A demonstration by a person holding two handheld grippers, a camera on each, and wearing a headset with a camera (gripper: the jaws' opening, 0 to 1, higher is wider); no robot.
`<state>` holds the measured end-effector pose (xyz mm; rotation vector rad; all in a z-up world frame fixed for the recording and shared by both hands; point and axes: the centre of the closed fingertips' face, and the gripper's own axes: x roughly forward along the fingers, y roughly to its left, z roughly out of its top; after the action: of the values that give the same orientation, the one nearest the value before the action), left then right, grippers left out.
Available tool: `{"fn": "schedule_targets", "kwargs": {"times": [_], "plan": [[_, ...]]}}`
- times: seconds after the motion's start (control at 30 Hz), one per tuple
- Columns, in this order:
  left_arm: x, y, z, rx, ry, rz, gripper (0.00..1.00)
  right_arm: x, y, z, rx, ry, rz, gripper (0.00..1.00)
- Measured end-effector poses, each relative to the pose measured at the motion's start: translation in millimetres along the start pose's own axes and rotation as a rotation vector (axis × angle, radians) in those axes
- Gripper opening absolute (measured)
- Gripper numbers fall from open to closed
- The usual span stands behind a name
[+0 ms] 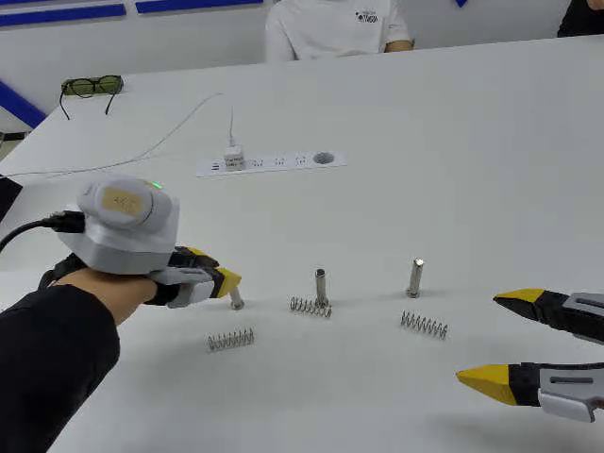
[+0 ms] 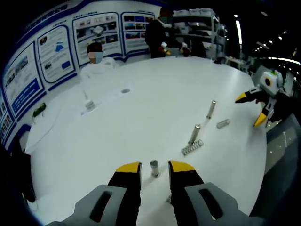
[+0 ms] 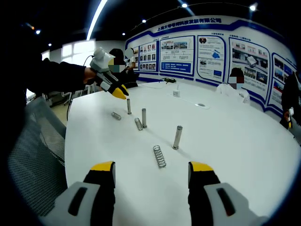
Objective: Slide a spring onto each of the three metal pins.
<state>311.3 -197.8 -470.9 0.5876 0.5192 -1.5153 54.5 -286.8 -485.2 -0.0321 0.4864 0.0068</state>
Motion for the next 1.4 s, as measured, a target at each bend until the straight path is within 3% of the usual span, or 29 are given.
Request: {"fn": "schedule_targets", "kwargs": {"times": [0.23, 0.43, 0.53, 0.63, 0.8, 1.13, 1.4], "plan": [[-13.4, -0.9, -21.8, -0.005, 0.017, -0.010, 0.24, 1.9, 2.2, -0.7, -0.001, 0.004, 0.005, 0.64], [-11.8, -13.7, -44.5, 0.017, 0.048, -0.053, 0.26, 1.9, 2.7, -0.4, -0.002, 0.006, 0.006, 0.64], [-8.1, -22.1, -51.7, 0.068, 0.055, -0.086, 0.26, 2.2, 3.2, -0.7, -0.002, 0.008, 0.007, 0.64], [-4.0, -28.3, -56.7, 0.124, 0.064, -0.114, 0.26, 2.2, 3.2, -1.1, -0.001, 0.010, 0.008, 0.64], [2.5, -29.7, -63.2, 0.166, 0.066, -0.156, 0.25, 1.8, 2.5, -1.4, 0.002, 0.010, 0.004, 0.64], [9.0, -29.2, -73.6, 0.203, 0.085, -0.206, 0.21, 2.4, 1.5, -3.9, 0.008, 0.018, 0.002, 0.64], [11.5, -29.3, -78.4, 0.217, 0.096, -0.202, 0.16, 1.9, 1.2, -3.9, 0.009, 0.019, -0.001, 0.64]]}}
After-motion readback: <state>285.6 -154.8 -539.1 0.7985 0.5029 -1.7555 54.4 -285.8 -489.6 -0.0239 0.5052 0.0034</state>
